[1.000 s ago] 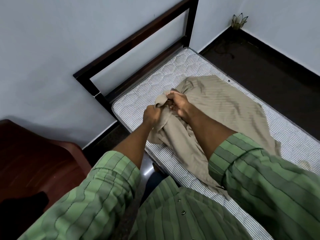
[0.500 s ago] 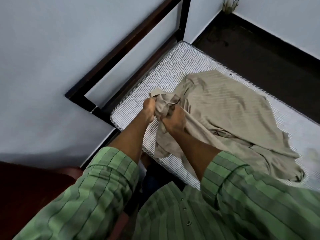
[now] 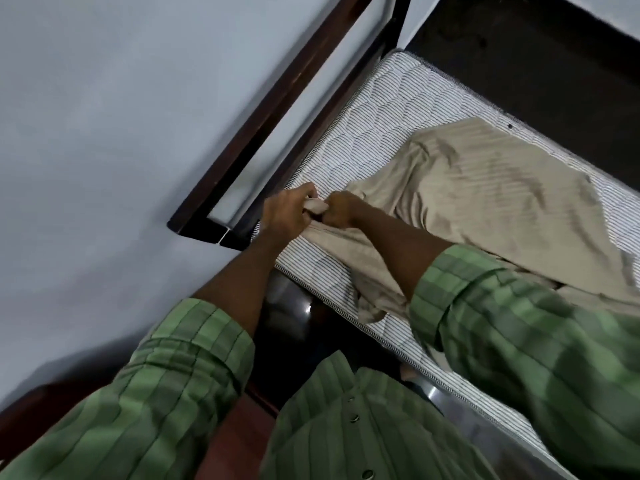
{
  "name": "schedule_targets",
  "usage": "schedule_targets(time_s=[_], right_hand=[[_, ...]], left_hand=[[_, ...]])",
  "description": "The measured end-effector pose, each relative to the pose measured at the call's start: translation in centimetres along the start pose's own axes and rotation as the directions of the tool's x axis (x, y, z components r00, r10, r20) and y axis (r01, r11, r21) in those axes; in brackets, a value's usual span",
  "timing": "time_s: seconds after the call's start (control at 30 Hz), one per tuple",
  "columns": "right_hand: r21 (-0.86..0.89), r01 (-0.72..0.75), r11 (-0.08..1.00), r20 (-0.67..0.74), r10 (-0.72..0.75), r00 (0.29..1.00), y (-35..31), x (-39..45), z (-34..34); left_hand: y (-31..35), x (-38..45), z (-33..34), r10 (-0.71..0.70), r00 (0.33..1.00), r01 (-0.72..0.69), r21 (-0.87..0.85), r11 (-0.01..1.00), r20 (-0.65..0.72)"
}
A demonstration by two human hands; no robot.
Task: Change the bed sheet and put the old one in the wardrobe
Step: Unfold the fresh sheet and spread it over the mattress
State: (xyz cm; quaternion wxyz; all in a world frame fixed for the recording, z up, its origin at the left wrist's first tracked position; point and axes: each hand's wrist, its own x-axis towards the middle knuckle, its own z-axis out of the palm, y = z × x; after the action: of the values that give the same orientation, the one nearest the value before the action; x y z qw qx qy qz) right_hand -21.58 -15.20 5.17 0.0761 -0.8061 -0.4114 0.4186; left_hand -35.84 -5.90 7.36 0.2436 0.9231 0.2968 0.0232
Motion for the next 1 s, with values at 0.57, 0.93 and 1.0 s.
schedule_targets(time_s=[0.57, 0.93, 1.0], right_hand=[[0.132, -0.12, 0.984, -0.111, 0.135, 0.985, 5.7, -0.1, 0.0], [0.317, -0.314, 0.895, -0.138, 0.371, 0.918, 13.7, -2.8, 4.8], [0.383, -0.325, 0.865, -0.161, 0.409, 0.898, 15.6, -2.6, 5.0]], left_hand=[[-6.2, -0.1, 1.1, -0.647, 0.755, 0.596, 0.303, 0.744, 0.103], [3.7, 2.3, 9.6, -0.157, 0.926, 0.146, 0.059, 0.988, 0.344], [6.2, 2.8, 12.1, -0.099, 0.922, 0.096, 0.029, 0.995, 0.374]])
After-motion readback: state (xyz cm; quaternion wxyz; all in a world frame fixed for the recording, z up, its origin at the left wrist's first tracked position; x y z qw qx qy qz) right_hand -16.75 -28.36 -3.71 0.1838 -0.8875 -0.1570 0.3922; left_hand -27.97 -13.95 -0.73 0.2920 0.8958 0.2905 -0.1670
